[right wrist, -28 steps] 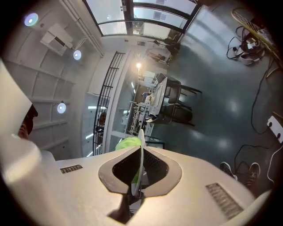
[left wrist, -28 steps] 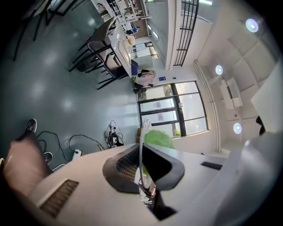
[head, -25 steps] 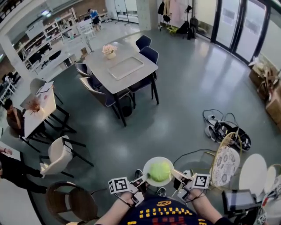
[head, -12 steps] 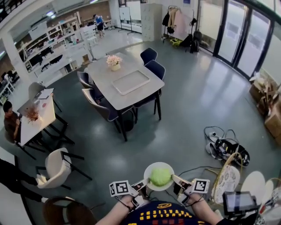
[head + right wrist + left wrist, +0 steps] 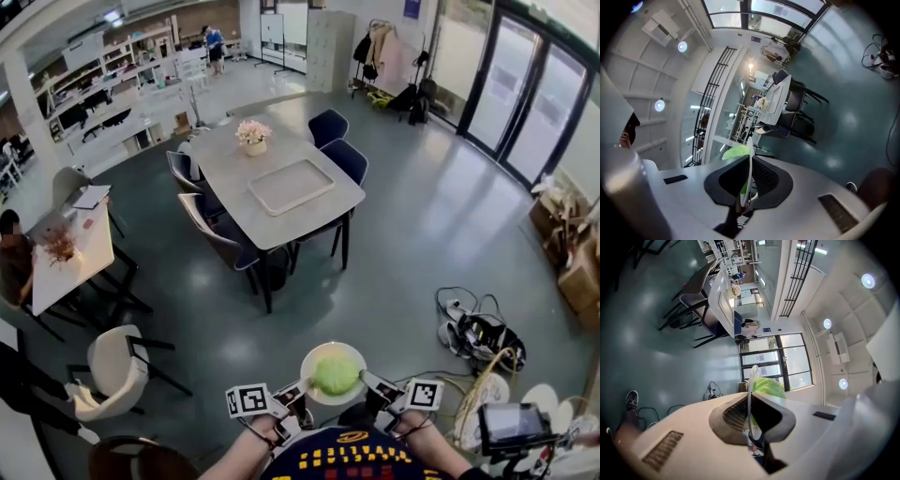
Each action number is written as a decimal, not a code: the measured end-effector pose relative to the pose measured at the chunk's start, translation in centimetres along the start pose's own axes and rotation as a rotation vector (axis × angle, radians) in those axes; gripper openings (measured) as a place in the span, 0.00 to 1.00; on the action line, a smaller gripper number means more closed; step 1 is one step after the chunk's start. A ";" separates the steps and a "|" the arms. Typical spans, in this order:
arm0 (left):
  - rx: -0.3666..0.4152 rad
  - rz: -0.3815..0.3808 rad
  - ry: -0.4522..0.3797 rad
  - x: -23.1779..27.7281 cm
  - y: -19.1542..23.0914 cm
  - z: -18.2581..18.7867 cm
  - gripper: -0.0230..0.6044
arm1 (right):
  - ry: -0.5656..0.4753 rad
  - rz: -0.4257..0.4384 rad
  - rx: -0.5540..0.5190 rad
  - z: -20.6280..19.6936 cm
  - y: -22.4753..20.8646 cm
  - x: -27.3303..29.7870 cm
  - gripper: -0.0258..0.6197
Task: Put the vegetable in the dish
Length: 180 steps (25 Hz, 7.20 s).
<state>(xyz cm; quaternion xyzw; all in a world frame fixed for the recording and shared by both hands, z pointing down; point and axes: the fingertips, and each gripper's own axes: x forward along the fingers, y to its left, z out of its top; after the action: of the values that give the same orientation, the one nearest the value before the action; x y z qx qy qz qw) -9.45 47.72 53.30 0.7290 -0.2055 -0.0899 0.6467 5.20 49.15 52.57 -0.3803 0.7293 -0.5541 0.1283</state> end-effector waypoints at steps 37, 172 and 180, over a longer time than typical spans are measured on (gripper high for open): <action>-0.018 0.111 -0.178 27.2 -0.8 19.9 0.05 | 0.120 0.210 -0.022 33.0 -9.7 11.7 0.07; -0.219 0.495 -0.310 38.8 26.3 76.6 0.10 | 0.621 -0.131 -0.019 58.5 -26.1 73.1 0.07; -0.160 0.593 -0.275 38.7 26.7 76.9 0.11 | 0.625 -0.112 -0.067 58.4 -26.2 73.9 0.07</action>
<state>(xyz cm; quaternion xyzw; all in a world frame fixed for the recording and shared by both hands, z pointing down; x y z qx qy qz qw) -10.02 -40.14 73.30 0.5656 -0.4860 -0.0112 0.6662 1.47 -46.36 72.96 -0.2354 0.7292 -0.6259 -0.1453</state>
